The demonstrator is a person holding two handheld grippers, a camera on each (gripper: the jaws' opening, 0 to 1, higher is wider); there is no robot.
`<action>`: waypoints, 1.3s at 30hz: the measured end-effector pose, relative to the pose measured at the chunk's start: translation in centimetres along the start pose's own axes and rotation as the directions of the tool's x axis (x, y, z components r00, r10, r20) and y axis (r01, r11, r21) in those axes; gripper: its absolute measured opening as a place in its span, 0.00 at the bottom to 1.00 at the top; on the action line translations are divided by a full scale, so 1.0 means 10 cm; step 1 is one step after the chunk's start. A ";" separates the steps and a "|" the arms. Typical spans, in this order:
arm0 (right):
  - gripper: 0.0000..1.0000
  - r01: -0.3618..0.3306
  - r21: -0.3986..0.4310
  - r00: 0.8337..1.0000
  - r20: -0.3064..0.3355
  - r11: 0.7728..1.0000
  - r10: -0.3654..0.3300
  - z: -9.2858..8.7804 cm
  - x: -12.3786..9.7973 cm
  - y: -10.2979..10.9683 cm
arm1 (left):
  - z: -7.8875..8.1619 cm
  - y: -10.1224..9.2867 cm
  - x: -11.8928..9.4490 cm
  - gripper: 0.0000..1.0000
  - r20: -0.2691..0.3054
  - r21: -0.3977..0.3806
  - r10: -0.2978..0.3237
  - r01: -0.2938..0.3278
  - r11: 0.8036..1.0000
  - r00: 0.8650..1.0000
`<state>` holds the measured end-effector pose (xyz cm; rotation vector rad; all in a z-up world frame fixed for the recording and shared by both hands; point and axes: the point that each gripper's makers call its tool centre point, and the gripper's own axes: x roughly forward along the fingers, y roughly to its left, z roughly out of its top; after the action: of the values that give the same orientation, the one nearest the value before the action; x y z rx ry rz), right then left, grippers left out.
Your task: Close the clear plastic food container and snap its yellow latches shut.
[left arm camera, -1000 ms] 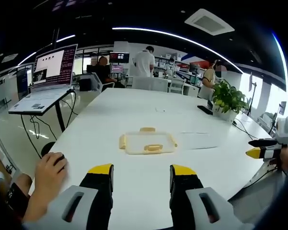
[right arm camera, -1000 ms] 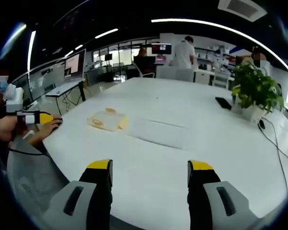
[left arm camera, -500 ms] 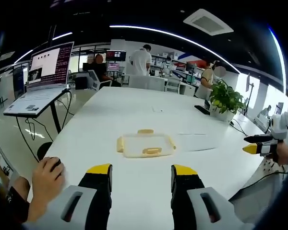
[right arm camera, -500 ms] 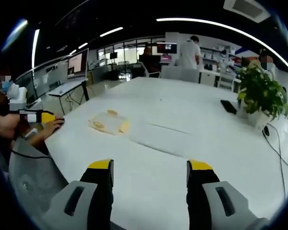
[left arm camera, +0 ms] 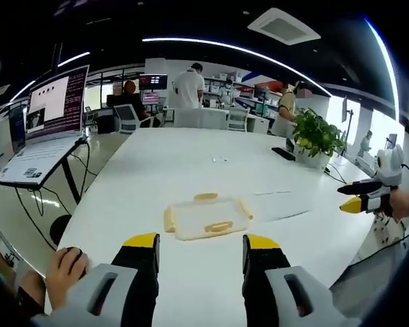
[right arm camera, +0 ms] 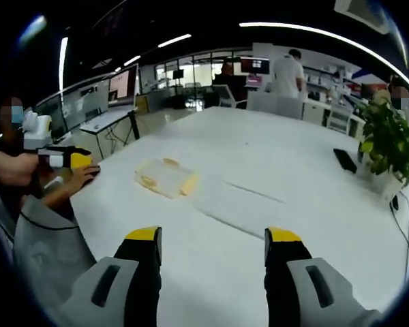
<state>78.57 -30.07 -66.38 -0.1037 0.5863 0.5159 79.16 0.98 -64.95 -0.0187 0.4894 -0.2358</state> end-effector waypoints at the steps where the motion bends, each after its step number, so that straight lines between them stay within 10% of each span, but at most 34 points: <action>1: 0.59 -0.008 -0.005 1.000 -0.005 1.000 0.008 0.00 0.02 0.01 | 0.00 0.01 0.02 0.43 -0.002 0.004 -0.003 0.003 1.000 1.000; 39: 0.55 -0.257 -0.122 0.965 -0.081 0.959 0.248 0.57 0.96 0.29 | 0.02 0.10 0.70 0.44 -0.133 0.087 -0.128 0.140 0.986 0.983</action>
<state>86.77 -22.01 -66.81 -0.1730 0.6327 0.8030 85.48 0.38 -68.11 0.0575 0.6039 -0.3946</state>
